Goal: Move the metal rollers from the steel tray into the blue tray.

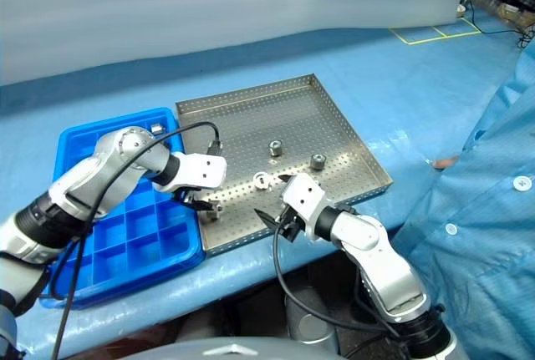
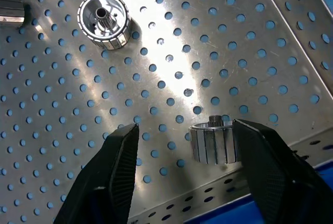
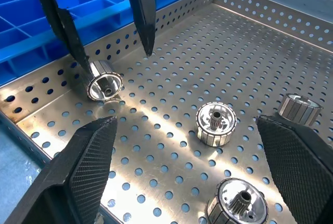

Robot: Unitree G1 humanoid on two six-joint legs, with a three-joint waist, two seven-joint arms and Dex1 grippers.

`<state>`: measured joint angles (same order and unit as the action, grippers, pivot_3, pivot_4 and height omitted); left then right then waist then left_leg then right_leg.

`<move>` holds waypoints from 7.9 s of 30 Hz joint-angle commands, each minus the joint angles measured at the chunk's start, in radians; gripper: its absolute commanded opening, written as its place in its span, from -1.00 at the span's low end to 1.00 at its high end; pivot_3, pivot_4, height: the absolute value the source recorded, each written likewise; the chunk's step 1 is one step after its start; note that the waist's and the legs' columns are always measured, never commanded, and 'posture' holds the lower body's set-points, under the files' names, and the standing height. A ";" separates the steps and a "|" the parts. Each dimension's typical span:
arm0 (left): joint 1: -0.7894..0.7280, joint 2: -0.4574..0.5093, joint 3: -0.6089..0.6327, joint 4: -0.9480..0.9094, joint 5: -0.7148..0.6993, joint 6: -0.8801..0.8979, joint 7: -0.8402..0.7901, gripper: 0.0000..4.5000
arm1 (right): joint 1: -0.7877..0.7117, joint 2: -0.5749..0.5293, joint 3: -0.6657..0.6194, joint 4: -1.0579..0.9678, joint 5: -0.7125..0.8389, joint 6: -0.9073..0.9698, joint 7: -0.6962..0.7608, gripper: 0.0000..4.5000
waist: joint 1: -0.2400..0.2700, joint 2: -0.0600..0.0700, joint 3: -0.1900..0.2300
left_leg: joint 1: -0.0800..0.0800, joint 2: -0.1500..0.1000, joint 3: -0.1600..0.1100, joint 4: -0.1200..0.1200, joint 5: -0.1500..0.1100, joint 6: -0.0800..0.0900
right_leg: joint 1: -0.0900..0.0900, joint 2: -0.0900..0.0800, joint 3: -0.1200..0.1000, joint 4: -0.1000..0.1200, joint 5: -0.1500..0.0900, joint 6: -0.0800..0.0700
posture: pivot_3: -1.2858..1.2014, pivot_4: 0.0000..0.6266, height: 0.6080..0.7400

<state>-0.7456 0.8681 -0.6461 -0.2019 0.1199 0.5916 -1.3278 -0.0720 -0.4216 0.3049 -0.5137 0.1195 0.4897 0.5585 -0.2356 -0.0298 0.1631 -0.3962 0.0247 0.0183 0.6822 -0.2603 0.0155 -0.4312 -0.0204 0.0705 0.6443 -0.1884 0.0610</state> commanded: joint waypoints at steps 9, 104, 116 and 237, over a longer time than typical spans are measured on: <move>0.030 -0.006 -0.046 0.027 0.090 -0.043 -0.066 0.38 | -0.011 0.017 -0.010 -0.008 -0.018 -0.021 -0.025 1.00 | -0.012 0.000 0.000 | 0.000 0.000 -0.001 0.000 0.000 0.000 | 0.000 0.000 0.000 0.000 0.000 0.000 | -0.19 -0.52 1.00; 0.943 -0.340 1.129 -0.845 -0.552 0.530 0.934 0.63 | -0.229 0.043 -0.016 0.122 0.136 0.012 0.113 1.00 | 0.199 -0.001 0.001 | 0.002 0.003 -0.003 -0.001 -0.001 0.000 | 0.001 -0.005 -0.006 -0.001 -0.002 -0.002 | 0.04 -0.52 1.00; 0.390 -0.426 0.507 -0.319 -0.463 0.255 0.840 0.63 | -0.187 -0.097 -0.092 0.071 0.018 0.052 0.026 1.00 | 0.187 -0.001 0.000 | 0.001 -0.002 0.002 -0.001 0.000 0.000 | 0.002 -0.003 -0.004 -0.002 -0.001 -0.002 | -0.08 -0.52 1.00; 0.757 -0.270 0.935 -0.729 -0.299 0.567 0.826 -0.25 | -0.122 0.033 -0.030 0.099 0.166 0.046 0.119 1.00 | 0.049 0.000 0.002 | 0.000 0.002 -0.004 -0.004 -0.003 0.002 | 0.000 -0.004 -0.001 -0.002 -0.003 0.001 | -0.03 -0.52 1.00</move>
<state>-0.0040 0.6126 0.2298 -0.8514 -0.1618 1.1371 -0.5090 -0.1757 -0.3877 0.2756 -0.4054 0.2918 0.5467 0.6766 -0.1869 -0.0303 0.1649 -0.3961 0.0266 0.0142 0.6782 -0.2629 0.0179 -0.4310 -0.0244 0.0690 0.6418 -0.1917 0.0623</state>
